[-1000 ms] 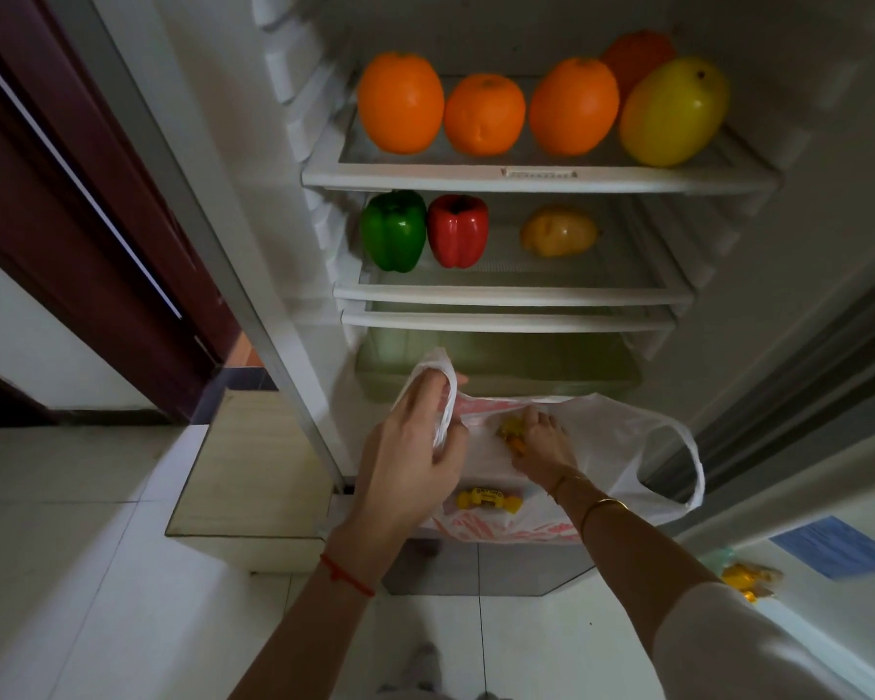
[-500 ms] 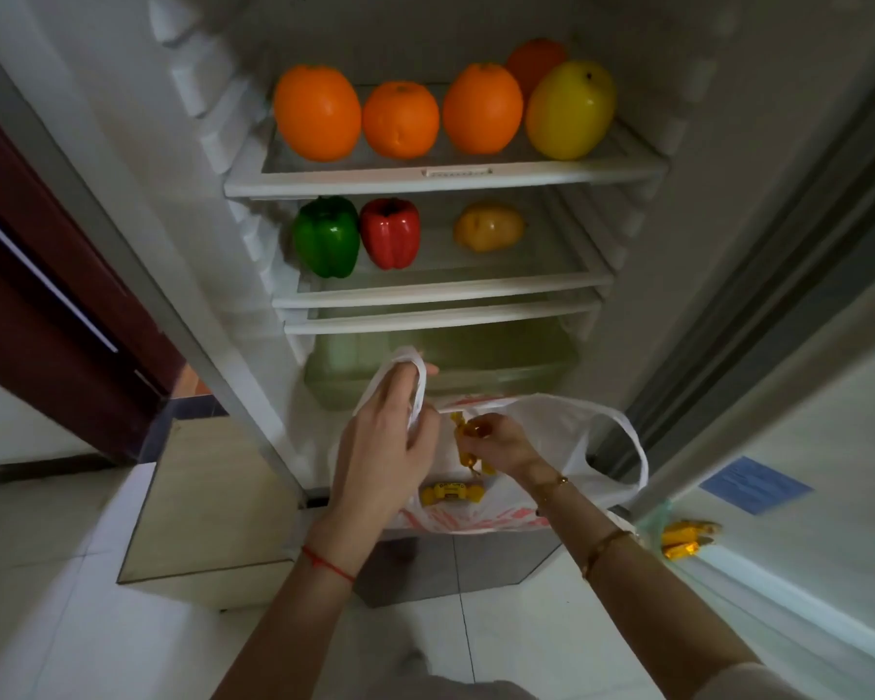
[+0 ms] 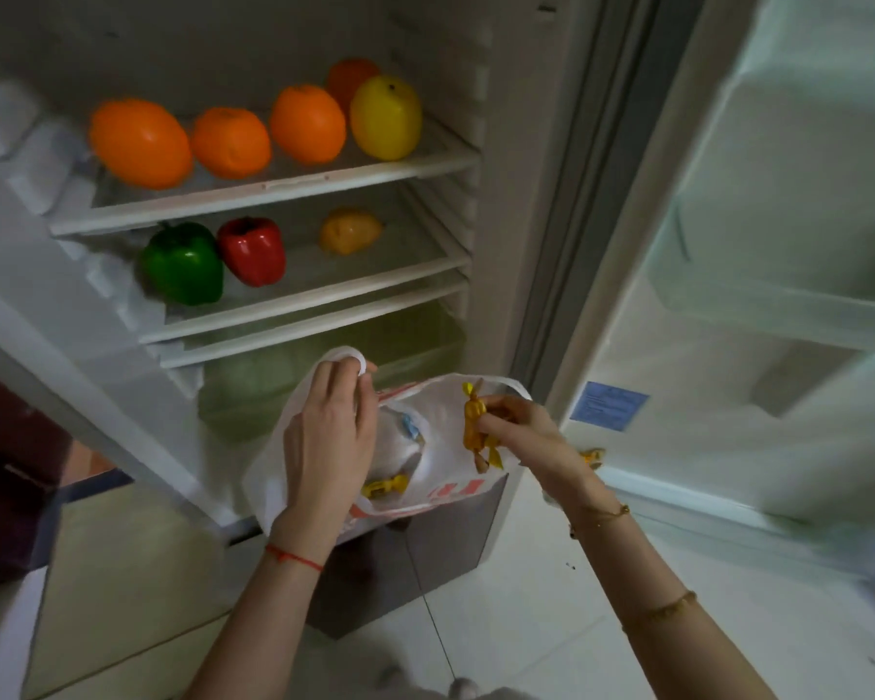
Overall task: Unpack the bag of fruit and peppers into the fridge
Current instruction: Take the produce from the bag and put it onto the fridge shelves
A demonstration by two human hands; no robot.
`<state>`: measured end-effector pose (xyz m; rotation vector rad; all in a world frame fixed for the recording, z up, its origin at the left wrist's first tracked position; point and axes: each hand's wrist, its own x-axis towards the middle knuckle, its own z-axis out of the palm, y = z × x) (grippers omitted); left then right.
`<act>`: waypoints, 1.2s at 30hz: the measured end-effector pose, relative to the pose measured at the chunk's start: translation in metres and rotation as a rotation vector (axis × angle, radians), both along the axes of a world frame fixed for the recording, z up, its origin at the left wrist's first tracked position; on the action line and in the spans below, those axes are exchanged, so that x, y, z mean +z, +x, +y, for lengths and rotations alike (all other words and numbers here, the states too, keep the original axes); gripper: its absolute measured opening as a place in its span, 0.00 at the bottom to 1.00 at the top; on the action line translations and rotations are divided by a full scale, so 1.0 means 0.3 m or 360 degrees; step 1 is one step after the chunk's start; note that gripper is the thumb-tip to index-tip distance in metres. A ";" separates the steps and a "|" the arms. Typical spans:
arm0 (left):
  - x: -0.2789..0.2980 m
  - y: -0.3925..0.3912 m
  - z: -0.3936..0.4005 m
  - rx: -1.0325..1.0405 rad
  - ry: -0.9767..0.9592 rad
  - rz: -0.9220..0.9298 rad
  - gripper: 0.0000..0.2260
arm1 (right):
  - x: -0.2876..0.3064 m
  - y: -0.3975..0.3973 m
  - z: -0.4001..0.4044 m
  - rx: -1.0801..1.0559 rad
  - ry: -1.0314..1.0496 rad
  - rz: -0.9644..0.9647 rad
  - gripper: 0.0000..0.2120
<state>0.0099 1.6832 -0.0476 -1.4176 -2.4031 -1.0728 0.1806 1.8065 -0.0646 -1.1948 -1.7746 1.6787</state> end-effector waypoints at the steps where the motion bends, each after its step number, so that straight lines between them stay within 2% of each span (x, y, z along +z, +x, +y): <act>1: 0.000 0.011 0.007 -0.0004 -0.0009 0.0009 0.09 | -0.002 0.036 0.005 -0.0073 -0.0001 -0.0018 0.05; 7: -0.001 0.067 0.038 -0.0012 -0.0068 0.0084 0.08 | -0.064 0.258 0.054 -0.0462 0.0080 -0.0222 0.03; 11: -0.005 0.083 0.052 -0.0037 -0.0108 0.0105 0.08 | -0.160 0.366 0.126 -0.0671 0.0176 -0.0575 0.10; 14: -0.005 0.089 0.050 -0.0037 -0.0094 0.0087 0.09 | -0.231 0.395 0.181 -0.0745 0.0073 -0.0749 0.13; 20: -0.012 0.091 0.031 -0.0004 -0.0051 0.0029 0.09 | -0.425 0.385 0.288 -0.0586 -0.0060 -0.1102 0.13; 24: -0.019 0.079 0.014 0.0024 -0.0044 0.0007 0.10 | -0.451 0.379 0.285 -0.0508 -0.0037 -0.1155 0.12; 27: -0.018 0.074 -0.002 0.0080 -0.0028 -0.0003 0.09 | -0.436 0.383 0.275 -0.0467 0.0034 -0.1197 0.11; 31: -0.017 0.062 -0.026 0.0133 -0.0033 0.0015 0.11 | -0.370 0.365 0.250 -0.0469 0.0351 -0.1274 0.07; 33: -0.012 0.056 -0.041 0.0164 -0.0023 0.0016 0.11 | -0.310 0.335 0.225 -0.0441 0.0506 -0.1213 0.12; 36: -0.006 0.047 -0.065 0.0192 -0.0017 0.0012 0.10 | -0.199 0.265 0.177 -0.0249 0.0642 -0.1055 0.11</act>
